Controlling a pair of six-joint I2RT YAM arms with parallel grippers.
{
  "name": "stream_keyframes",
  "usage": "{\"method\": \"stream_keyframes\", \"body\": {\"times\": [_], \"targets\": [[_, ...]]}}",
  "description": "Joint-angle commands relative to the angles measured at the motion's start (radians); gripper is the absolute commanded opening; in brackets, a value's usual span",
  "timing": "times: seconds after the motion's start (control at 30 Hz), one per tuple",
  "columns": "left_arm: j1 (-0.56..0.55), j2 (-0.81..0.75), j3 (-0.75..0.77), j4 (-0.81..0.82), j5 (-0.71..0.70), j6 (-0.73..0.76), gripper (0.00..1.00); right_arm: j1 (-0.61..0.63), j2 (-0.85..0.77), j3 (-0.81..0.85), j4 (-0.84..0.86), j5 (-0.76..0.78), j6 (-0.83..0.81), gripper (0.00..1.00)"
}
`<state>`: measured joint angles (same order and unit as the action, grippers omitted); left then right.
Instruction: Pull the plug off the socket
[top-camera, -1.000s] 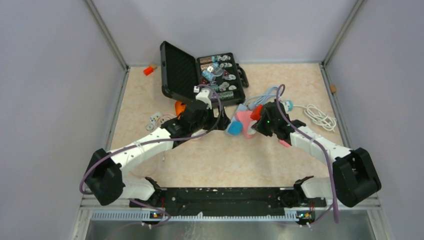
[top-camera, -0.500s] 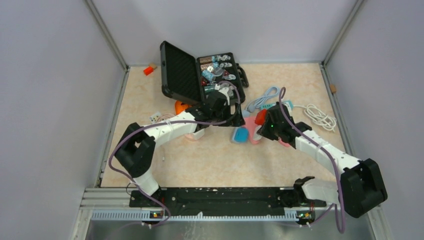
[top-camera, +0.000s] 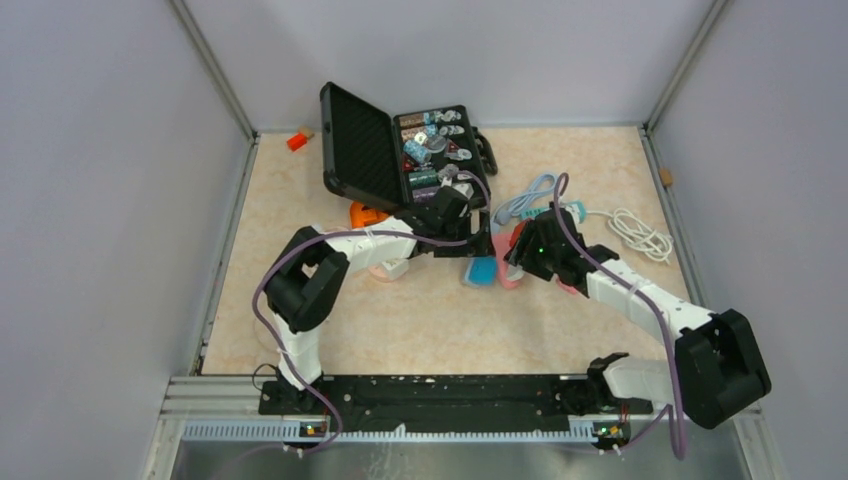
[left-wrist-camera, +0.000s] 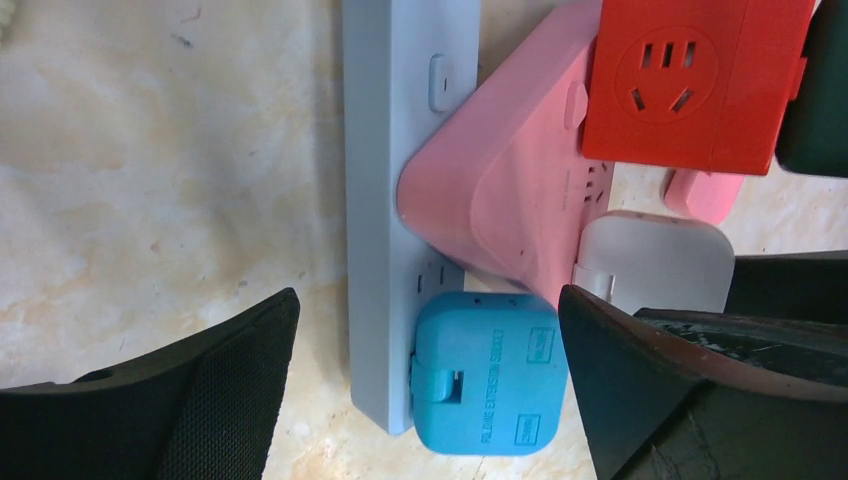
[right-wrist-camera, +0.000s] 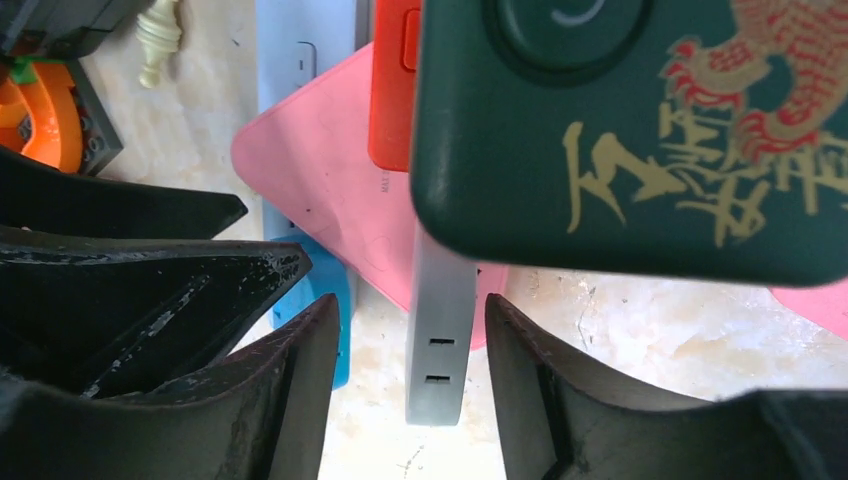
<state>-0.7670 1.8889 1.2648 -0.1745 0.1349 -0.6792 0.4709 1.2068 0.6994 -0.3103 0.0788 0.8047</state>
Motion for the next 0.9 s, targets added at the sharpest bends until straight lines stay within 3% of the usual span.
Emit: {"method": "stream_keyframes", "body": {"times": [0.0, 0.37, 0.73, 0.87], "targets": [[0.001, 0.027, 0.069, 0.042, 0.004, 0.009, 0.99, 0.007, 0.038, 0.036, 0.001, 0.005, 0.011, 0.52], [0.003, 0.088, 0.089, 0.033, 0.008, 0.005, 0.95, 0.006, 0.023, 0.001, 0.032, -0.024, 0.014, 0.29], [0.003, 0.119, 0.070, -0.024, -0.074, -0.015, 0.81, -0.007, 0.049, -0.009, 0.027, -0.032, 0.017, 0.33], [0.002, 0.122, 0.047, -0.030, -0.082, -0.015, 0.80, -0.009, 0.060, -0.008, 0.033, -0.019, 0.015, 0.27]]}}
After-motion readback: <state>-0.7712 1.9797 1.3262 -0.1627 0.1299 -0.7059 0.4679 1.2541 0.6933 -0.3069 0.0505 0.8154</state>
